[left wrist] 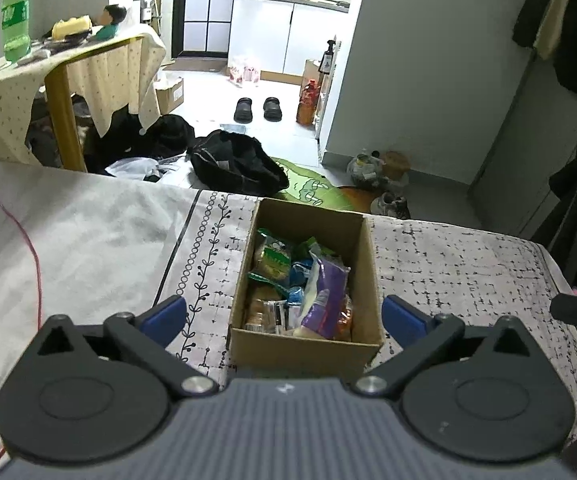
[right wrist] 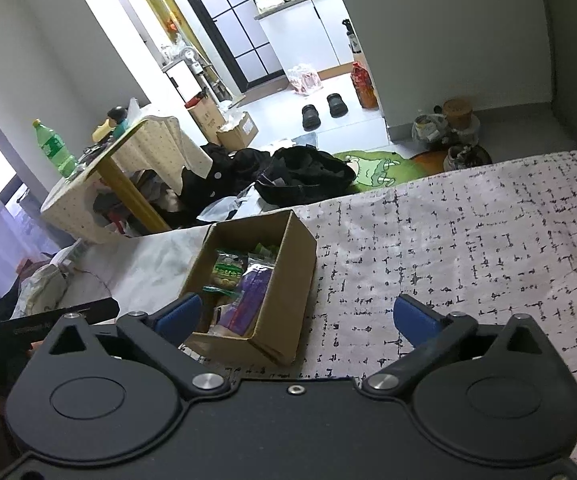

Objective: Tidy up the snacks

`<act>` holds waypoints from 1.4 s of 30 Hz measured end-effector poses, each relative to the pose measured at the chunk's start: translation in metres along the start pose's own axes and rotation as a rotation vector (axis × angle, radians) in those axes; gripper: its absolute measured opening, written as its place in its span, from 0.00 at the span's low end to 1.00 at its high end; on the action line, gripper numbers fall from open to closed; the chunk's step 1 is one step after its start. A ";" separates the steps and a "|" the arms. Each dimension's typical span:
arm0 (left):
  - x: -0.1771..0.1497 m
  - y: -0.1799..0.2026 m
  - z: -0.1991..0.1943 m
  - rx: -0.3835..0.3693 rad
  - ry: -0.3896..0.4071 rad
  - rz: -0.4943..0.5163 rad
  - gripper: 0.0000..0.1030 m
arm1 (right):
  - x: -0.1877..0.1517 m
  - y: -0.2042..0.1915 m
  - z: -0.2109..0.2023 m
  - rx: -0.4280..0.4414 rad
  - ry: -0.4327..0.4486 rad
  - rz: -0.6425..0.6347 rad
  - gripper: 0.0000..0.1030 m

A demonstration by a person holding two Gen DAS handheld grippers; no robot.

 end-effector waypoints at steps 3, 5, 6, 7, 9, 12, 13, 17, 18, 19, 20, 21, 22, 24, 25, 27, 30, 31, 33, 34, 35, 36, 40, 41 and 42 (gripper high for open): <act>-0.003 0.001 -0.013 -0.008 0.009 0.008 1.00 | -0.001 -0.007 -0.010 0.005 0.004 -0.015 1.00; -0.004 0.001 -0.022 -0.018 0.017 0.010 1.00 | -0.002 -0.011 -0.016 0.008 0.006 -0.023 1.00; -0.006 0.002 -0.027 -0.024 0.021 0.011 1.00 | -0.002 -0.012 -0.019 0.010 0.006 -0.026 1.00; -0.006 0.002 -0.031 -0.029 0.024 0.014 1.00 | -0.003 -0.014 -0.021 0.011 0.007 -0.030 1.00; -0.008 0.005 -0.040 -0.039 0.030 0.021 1.00 | -0.004 -0.017 -0.027 0.010 0.008 -0.036 1.00; -0.011 0.008 -0.051 -0.051 0.039 0.024 1.00 | -0.007 -0.021 -0.034 0.015 0.008 -0.041 1.00; -0.013 0.009 -0.055 -0.057 0.042 0.025 1.00 | -0.008 -0.022 -0.036 0.014 0.008 -0.044 1.00; -0.016 0.014 -0.067 -0.070 0.047 0.039 1.00 | -0.011 -0.028 -0.048 0.019 0.008 -0.055 1.00; -0.018 0.017 -0.070 -0.079 0.046 0.043 1.00 | -0.011 -0.028 -0.050 0.020 0.008 -0.058 1.00; -0.018 0.018 -0.072 -0.084 0.043 0.046 1.00 | -0.012 -0.030 -0.053 0.020 0.008 -0.060 1.00; -0.020 0.020 -0.075 -0.084 0.042 0.049 1.00 | -0.013 -0.031 -0.056 0.020 0.008 -0.064 1.00; -0.021 0.022 -0.078 -0.085 0.042 0.053 1.00 | -0.014 -0.032 -0.059 0.020 0.007 -0.067 1.00; -0.022 0.023 -0.080 -0.087 0.044 0.055 1.00 | -0.015 -0.033 -0.061 0.020 0.006 -0.071 1.00; -0.024 0.025 -0.087 -0.094 0.049 0.054 1.00 | -0.017 -0.035 -0.065 0.019 0.001 -0.077 1.00; -0.025 0.027 -0.090 -0.098 0.052 0.054 1.00 | -0.018 -0.036 -0.067 0.014 -0.006 -0.081 1.00; -0.027 0.029 -0.096 -0.106 0.053 0.054 1.00 | -0.020 -0.039 -0.069 0.011 -0.018 -0.095 1.00; -0.030 0.032 -0.103 -0.106 0.053 0.050 1.00 | -0.025 -0.041 -0.074 0.019 -0.031 -0.103 1.00; -0.031 0.033 -0.105 -0.102 0.055 0.053 1.00 | -0.026 -0.042 -0.075 0.019 -0.035 -0.103 1.00; -0.032 0.034 -0.108 -0.093 0.057 0.061 1.00 | -0.028 -0.043 -0.078 0.015 -0.039 -0.106 1.00; -0.033 0.036 -0.110 -0.098 0.055 0.065 1.00 | -0.028 -0.042 -0.079 0.007 -0.041 -0.108 1.00; -0.034 0.037 -0.112 -0.106 0.054 0.065 1.00 | -0.028 -0.041 -0.081 0.000 -0.038 -0.104 1.00; -0.035 0.038 -0.115 -0.106 0.057 0.064 1.00 | -0.028 -0.040 -0.082 -0.003 -0.035 -0.098 1.00; -0.037 0.041 -0.122 -0.071 0.095 0.076 1.00 | -0.028 -0.041 -0.085 0.001 -0.039 -0.119 1.00; -0.037 0.041 -0.122 -0.077 0.099 0.073 1.00 | -0.028 -0.041 -0.086 -0.001 -0.041 -0.122 1.00; -0.037 0.042 -0.122 -0.088 0.098 0.070 1.00 | -0.028 -0.041 -0.087 -0.002 -0.041 -0.123 1.00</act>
Point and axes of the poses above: each gripper's, at about its wrist camera, not at the fingertips, and z roughly the way its jaws point, y to its right, x to its top, the point moved 6 cm from there along z, roughly the way its jaws point, and after that the axes turned 12 degrees about x, right-handed, at the moved point
